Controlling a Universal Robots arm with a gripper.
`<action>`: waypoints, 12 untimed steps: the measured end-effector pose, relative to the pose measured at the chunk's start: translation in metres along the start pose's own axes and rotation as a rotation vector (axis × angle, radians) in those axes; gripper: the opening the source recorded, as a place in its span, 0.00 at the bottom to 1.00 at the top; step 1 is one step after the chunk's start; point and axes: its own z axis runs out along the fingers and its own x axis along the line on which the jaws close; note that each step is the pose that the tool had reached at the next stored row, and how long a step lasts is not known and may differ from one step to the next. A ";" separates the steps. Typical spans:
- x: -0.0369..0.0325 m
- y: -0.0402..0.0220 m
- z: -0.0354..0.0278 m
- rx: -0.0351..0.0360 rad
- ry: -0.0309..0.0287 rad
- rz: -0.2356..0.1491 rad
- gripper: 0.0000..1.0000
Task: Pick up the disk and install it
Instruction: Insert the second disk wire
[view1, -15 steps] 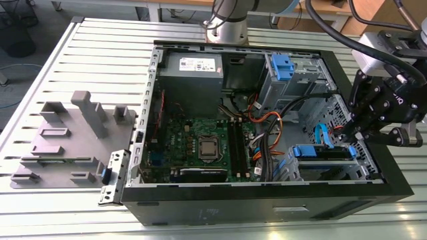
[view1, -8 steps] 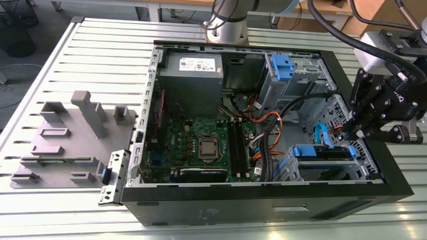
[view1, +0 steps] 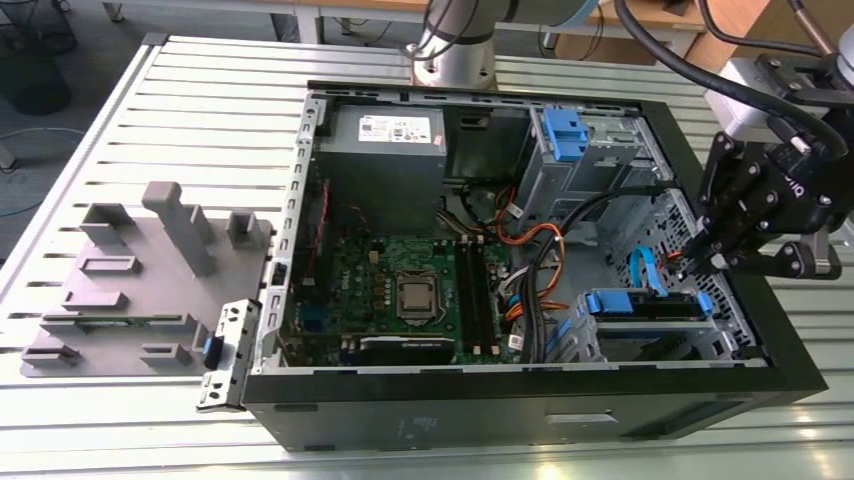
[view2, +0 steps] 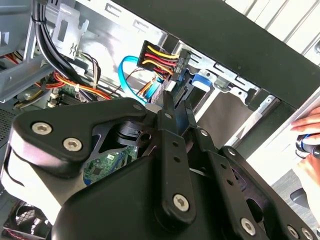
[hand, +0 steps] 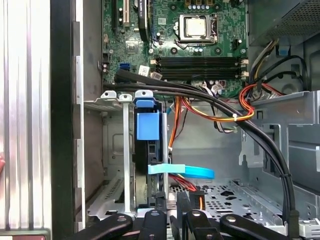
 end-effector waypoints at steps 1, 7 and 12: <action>-0.0004 -0.0005 0.0001 0.0000 0.0001 0.000 0.24; -0.0016 -0.0032 0.0007 -0.0002 0.0003 0.000 0.24; -0.0017 -0.0032 0.0008 -0.0003 0.0002 0.000 0.25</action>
